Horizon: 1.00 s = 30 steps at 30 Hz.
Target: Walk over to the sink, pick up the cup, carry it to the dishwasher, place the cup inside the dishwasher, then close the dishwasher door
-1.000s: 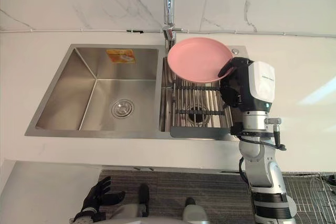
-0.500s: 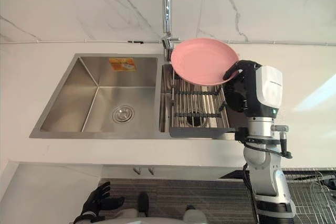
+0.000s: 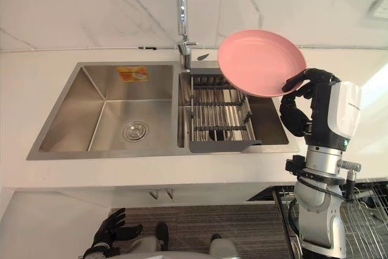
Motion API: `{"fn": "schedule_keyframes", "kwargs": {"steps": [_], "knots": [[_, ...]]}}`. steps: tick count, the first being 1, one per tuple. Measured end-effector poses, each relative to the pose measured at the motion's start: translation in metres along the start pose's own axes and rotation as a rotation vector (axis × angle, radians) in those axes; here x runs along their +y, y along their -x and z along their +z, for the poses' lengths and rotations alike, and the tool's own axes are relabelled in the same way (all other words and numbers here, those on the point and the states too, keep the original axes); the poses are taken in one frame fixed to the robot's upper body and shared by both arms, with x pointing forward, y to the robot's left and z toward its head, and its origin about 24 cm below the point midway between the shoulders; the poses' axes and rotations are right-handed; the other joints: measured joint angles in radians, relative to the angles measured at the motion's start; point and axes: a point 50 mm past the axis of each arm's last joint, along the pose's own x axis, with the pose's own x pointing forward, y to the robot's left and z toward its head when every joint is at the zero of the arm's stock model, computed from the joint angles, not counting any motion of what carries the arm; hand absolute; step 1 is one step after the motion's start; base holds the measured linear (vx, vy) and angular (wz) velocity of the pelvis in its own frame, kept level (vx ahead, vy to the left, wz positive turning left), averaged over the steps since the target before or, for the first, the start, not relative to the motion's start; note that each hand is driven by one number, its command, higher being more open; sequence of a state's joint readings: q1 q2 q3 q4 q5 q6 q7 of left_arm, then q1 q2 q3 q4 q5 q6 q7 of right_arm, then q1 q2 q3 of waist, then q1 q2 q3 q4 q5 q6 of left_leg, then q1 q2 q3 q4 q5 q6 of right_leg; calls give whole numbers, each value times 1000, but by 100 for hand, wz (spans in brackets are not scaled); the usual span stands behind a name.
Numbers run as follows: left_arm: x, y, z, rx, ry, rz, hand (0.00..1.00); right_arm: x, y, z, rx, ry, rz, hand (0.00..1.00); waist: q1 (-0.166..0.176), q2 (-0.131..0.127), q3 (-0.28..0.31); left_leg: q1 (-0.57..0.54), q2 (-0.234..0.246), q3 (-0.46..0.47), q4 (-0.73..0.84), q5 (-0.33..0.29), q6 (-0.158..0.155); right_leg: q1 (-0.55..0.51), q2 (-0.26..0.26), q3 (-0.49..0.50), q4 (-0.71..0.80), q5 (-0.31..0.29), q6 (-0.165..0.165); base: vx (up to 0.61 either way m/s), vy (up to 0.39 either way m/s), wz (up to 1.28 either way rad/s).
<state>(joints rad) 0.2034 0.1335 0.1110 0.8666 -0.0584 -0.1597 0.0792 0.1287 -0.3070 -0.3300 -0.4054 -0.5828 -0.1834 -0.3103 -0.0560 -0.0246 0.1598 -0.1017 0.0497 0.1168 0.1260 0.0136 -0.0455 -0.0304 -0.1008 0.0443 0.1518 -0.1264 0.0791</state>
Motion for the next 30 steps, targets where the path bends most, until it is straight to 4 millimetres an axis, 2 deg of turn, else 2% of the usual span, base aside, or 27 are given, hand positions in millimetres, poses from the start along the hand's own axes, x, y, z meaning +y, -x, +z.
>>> {"fn": "schedule_keyframes", "kwargs": {"steps": [2,5,6,7,9,10,12,13,14,16,18,19,21,25,30], "knots": [[2,1,-1,4,2,6,90,-4,0,-3,9,15,-10,30,-7,-2,1,-4,3,34,4,-6,6,-25,4,41,0,5,0,-28,54,-80],[5,3,-8,24,23,31,90,-12,-1,-10,46,59,-46,30,-13,-5,5,-7,17,140,48,-45,23,-72,19,155,-5,46,25,-8,53,-124],[7,4,-9,29,38,44,90,-13,-1,-14,67,69,-58,30,-14,-6,10,-7,35,191,78,-68,30,-79,15,170,-25,52,10,-8,63,-125],[8,4,-9,29,63,57,90,-14,-1,-19,94,85,-64,30,-15,-5,18,-3,52,236,108,-92,35,-85,-15,80,-32,60,-47,-20,112,-124],[11,2,-7,23,103,78,90,-12,1,-26,132,106,-58,30,-17,-4,24,-1,84,290,142,-118,46,-93,-57,-71,-30,65,-116,-16,99,-102],[15,2,-8,35,114,101,90,-13,1,-29,141,122,-57,30,-15,1,30,-3,111,325,159,-133,49,-126,-67,-132,61,49,-113,-16,23,-86],[22,4,-12,47,128,130,90,-13,3,-30,144,135,-48,30,-14,-4,30,8,126,346,194,-157,36,-146,-78,-207,211,25,-98,-11,-12,-58],[24,6,-16,62,127,137,90,-14,1,-30,135,143,-48,30,-11,-11,28,15,124,361,231,-185,20,-139,-90,-243,208,3,-73,-6,-21,-59],[23,8,-21,79,133,140,90,-16,-1,-31,123,156,-45,30,-12,-8,27,11,130,356,256,-219,6,-117,-82,-236,160,-9,-5,0,-24,-68],[23,12,-27,97,141,144,90,-13,2,-40,153,170,-20,30,-4,9,17,18,126,321,230,-223,3,-99,-45,-210,85,21,-13,-2,-19,-65],[25,14,-32,115,150,159,90,-14,14,-52,213,204,17,30,5,9,9,29,119,305,197,-215,-5,-87,-17,-181,15,70,-13,56,-28,-61],[25,16,-36,124,155,163,90,-17,19,-57,236,219,25,30,2,12,6,33,118,306,188,-206,-12,-81,-12,-176,-3,81,-7,103,-38,-31],[27,20,-42,142,154,169,90,-22,30,-71,314,252,39,30,-11,18,3,46,116,305,172,-186,2,-54,-6,-175,-38,106,9,156,-27,-7],[26,25,-51,179,155,167,90,-31,51,-89,442,278,30,30,-14,29,-4,83,109,300,142,-182,2,-3,-3,-178,-92,117,11,108,-1,2],[22,27,-55,190,158,157,90,-27,68,-95,520,235,41,30,-14,38,-10,105,101,299,119,-176,-2,17,-4,-175,-121,128,12,-4,1,-1]]}}
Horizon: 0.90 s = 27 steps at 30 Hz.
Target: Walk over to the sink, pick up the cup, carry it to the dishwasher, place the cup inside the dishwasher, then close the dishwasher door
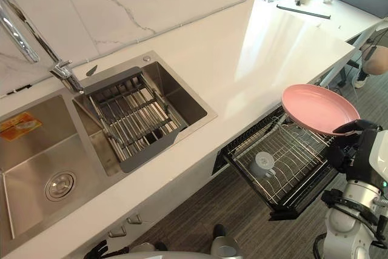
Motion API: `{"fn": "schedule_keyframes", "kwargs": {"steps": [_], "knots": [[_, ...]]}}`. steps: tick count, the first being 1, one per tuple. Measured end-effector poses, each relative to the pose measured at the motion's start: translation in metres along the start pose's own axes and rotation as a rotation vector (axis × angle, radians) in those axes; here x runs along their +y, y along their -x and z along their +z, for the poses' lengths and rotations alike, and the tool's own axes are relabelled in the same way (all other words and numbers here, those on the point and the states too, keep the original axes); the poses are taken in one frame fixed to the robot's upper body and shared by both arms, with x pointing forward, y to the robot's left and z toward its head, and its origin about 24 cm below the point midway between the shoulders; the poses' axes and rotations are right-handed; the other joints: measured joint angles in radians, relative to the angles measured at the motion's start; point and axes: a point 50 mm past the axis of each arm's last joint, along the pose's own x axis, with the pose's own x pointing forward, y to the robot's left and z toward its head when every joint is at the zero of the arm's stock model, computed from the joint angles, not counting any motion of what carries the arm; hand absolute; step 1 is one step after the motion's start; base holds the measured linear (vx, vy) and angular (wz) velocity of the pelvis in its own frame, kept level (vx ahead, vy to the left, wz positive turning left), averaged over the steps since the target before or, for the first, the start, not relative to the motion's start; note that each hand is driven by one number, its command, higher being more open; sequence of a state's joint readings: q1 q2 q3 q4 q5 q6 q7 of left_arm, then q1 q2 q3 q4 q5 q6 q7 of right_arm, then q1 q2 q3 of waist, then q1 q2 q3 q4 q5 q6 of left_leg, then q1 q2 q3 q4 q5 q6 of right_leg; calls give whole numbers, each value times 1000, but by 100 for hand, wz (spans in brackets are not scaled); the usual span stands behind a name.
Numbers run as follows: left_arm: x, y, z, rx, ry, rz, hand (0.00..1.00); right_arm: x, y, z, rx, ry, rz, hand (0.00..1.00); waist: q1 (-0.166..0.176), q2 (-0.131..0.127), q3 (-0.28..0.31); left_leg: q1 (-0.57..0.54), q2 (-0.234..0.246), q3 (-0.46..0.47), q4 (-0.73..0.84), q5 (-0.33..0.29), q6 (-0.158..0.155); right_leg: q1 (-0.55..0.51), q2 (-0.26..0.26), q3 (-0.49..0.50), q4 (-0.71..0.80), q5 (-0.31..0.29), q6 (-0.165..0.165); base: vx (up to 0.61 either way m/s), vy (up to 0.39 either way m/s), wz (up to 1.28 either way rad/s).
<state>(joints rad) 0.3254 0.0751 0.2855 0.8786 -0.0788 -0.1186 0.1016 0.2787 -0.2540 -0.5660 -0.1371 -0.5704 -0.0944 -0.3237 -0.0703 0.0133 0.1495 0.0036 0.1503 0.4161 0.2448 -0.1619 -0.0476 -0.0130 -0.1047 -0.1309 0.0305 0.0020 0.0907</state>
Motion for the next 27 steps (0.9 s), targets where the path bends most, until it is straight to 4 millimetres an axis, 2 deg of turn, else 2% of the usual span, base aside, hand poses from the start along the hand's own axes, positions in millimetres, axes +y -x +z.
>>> {"fn": "schedule_keyframes", "kwargs": {"steps": [5,9,13,15,16,17,18,20,21,27], "knots": [[-5,0,1,-4,-16,-35,90,12,9,-20,115,-53,40,30,-4,12,1,5,-21,6,-29,17,6,-4,-11,9,-18,18,3,-62,7,-4],[-19,-1,7,-26,-48,-92,90,13,4,-31,183,-107,22,30,-7,55,21,-27,-42,24,-33,22,15,-64,-31,30,12,22,8,-75,42,-12],[-32,-4,19,-65,-31,-126,90,10,-13,-23,162,-168,-16,30,-17,86,76,-75,-56,59,-35,31,30,-157,-48,72,66,22,9,-78,44,-21],[-35,-5,23,-80,-27,-134,90,8,-20,-21,153,-187,-35,30,-24,90,98,-95,-62,64,-35,33,34,-190,-54,81,86,21,11,-45,25,-11],[-36,-5,26,-91,-25,-136,90,7,-23,-21,154,-202,-44,30,-24,103,103,-103,-64,70,-35,35,36,-207,-54,89,96,21,13,-30,12,-8],[-37,-5,27,-96,-24,-138,90,7,-24,-20,153,-206,-49,30,-24,94,113,-107,-64,73,-35,35,36,-214,-54,93,99,21,14,-26,7,-15],[-37,-5,29,-108,-17,-139,90,7,-28,-18,147,-219,-58,30,-23,105,119,-116,-64,82,-35,35,37,-232,-54,102,110,21,14,-19,5,-19],[-40,-6,34,-125,-5,-145,90,6,-37,-13,131,-245,-78,30,-22,99,143,-130,-66,96,-34,36,38,-264,-54,118,127,19,17,-29,7,-18],[-42,-7,39,-136,4,-148,90,5,-44,-10,126,-264,-91,30,-21,107,154,-140,-67,103,-33,38,41,-279,-54,126,131,21,19,-23,9,-12],[-52,-9,53,-185,27,-169,90,11,-69,-6,151,-356,-107,30,-11,117,206,-171,-68,118,-32,42,45,-329,-52,146,152,23,23,4,3,-6]]}}
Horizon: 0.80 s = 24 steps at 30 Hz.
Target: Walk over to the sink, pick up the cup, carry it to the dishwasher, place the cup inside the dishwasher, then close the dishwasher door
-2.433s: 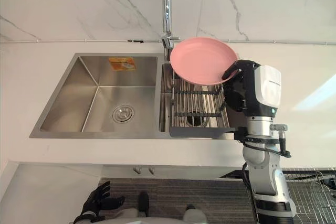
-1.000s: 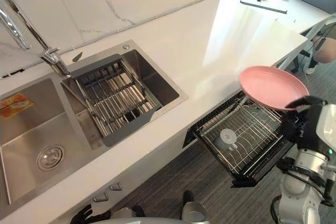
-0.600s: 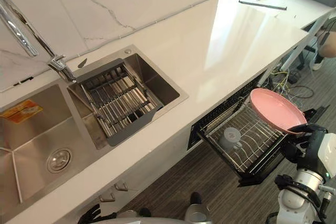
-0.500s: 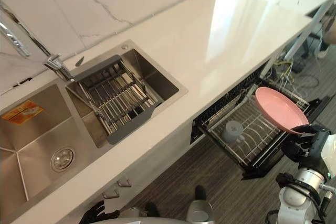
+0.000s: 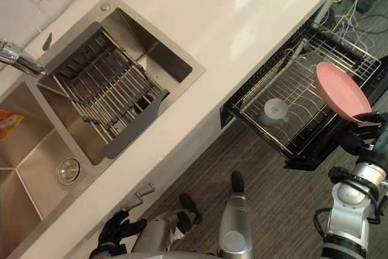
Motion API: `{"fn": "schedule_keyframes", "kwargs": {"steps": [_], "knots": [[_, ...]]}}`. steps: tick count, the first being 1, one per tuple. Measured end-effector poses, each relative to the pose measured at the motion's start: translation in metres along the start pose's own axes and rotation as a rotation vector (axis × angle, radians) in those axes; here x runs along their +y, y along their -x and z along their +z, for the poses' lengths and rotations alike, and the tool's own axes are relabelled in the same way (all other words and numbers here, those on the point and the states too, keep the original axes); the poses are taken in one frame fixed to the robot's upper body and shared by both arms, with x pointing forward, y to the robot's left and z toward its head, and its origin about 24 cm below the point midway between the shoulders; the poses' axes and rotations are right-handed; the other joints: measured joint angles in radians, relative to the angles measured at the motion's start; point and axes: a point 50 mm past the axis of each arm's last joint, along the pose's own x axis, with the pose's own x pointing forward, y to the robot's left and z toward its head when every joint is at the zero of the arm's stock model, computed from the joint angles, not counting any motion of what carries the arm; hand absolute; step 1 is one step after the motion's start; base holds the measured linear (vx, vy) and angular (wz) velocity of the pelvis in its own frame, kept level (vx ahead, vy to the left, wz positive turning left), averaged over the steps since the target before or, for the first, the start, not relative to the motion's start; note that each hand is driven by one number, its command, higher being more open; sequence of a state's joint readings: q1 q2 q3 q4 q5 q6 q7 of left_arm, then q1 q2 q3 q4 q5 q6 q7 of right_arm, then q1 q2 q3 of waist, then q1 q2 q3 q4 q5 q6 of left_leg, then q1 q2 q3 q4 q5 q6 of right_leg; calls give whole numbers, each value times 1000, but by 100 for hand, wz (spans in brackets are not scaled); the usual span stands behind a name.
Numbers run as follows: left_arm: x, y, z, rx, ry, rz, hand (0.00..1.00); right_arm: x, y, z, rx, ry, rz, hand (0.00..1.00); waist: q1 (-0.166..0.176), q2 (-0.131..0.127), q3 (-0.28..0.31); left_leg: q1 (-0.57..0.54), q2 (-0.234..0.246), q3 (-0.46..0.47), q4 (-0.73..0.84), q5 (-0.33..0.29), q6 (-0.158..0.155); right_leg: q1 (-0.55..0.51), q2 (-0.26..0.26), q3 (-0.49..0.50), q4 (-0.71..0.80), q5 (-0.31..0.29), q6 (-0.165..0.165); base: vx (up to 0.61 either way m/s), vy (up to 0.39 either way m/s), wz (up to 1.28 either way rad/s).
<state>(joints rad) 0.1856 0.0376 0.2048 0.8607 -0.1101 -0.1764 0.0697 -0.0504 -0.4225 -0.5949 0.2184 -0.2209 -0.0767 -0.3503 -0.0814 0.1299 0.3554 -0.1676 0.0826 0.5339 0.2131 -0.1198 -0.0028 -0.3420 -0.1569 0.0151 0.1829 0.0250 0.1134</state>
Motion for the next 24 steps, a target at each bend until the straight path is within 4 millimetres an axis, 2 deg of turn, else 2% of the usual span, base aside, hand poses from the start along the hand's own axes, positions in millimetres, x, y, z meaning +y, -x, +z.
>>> {"fn": "schedule_keyframes", "kwargs": {"steps": [4,12,24], "knots": [[-7,-3,9,-31,14,-12,90,4,-13,7,-1,-49,-9,30,5,4,38,-4,0,2,2,1,0,-7,0,4,6,0,0,0,0,0],[-14,-6,19,-68,11,-34,90,12,-32,14,4,-60,16,30,11,4,51,-25,0,-2,-2,10,1,-28,-1,0,10,1,0,5,-3,2],[-25,-9,31,-104,-6,-73,90,28,-34,24,-25,-52,67,30,9,1,53,-33,-4,-28,-21,35,2,-25,-4,-25,5,6,-6,-2,-9,6]]}}
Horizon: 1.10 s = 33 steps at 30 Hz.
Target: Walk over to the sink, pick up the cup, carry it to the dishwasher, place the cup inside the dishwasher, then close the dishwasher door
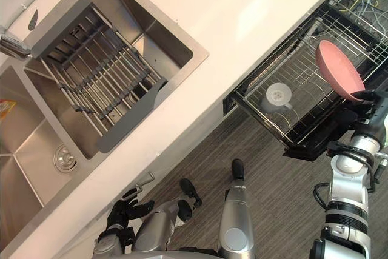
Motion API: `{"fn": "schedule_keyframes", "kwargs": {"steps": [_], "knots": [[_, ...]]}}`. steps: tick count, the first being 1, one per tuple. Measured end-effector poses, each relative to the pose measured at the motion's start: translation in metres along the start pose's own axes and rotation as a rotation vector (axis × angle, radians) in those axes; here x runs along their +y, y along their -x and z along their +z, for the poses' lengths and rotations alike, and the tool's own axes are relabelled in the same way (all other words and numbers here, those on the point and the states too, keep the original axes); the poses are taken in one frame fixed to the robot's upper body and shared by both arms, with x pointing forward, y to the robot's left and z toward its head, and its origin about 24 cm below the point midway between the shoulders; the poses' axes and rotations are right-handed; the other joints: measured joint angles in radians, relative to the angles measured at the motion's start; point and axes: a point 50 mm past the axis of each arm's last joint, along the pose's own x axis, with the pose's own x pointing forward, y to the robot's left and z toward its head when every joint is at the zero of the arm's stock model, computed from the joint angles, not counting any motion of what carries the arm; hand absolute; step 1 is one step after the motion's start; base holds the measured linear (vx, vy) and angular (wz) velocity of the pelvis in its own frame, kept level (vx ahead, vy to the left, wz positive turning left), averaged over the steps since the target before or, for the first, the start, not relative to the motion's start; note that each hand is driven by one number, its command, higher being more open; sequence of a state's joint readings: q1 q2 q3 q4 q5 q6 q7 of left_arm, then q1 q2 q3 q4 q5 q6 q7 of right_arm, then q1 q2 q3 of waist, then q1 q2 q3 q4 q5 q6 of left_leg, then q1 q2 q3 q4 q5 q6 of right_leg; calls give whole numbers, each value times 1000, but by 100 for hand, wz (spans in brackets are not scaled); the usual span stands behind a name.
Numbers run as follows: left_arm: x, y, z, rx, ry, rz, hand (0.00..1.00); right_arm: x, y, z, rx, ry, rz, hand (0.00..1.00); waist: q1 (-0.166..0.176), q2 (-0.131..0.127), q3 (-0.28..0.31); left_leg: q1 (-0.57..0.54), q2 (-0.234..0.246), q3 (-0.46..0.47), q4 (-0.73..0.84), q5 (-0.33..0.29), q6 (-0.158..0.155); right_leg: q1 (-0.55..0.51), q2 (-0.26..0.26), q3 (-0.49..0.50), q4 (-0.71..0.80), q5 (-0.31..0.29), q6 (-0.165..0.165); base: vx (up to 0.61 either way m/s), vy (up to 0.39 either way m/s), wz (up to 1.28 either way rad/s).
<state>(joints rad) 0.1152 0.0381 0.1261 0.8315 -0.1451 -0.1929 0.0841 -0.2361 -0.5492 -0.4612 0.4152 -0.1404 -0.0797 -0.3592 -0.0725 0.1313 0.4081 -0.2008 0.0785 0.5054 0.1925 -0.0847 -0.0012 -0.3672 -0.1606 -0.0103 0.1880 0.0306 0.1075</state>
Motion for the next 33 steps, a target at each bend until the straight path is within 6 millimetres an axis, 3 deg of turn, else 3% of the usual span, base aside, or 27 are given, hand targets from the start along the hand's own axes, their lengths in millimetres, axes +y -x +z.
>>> {"fn": "schedule_keyframes", "kwargs": {"steps": [1,21,28,33], "knots": [[0,0,1,-2,0,-1,90,2,1,1,-4,-2,6,90,1,0,0,-1,0,-2,0,2,0,1,0,-2,-2,2,-1,-4,-13,5],[4,-5,11,-27,-15,4,90,18,17,2,4,-67,36,90,5,-16,11,-13,6,-15,13,4,1,15,4,-11,-33,24,-4,1,-1,2],[2,-6,14,-35,-12,1,90,12,34,0,12,-97,1,90,12,-16,11,-17,9,-25,20,4,1,19,4,-20,-34,24,-4,0,-5,3],[0,-7,18,-50,11,6,90,-5,57,-6,23,-127,-55,90,28,-20,13,-17,13,-32,22,3,0,28,4,-29,-38,24,-5,4,-3,2]]}}
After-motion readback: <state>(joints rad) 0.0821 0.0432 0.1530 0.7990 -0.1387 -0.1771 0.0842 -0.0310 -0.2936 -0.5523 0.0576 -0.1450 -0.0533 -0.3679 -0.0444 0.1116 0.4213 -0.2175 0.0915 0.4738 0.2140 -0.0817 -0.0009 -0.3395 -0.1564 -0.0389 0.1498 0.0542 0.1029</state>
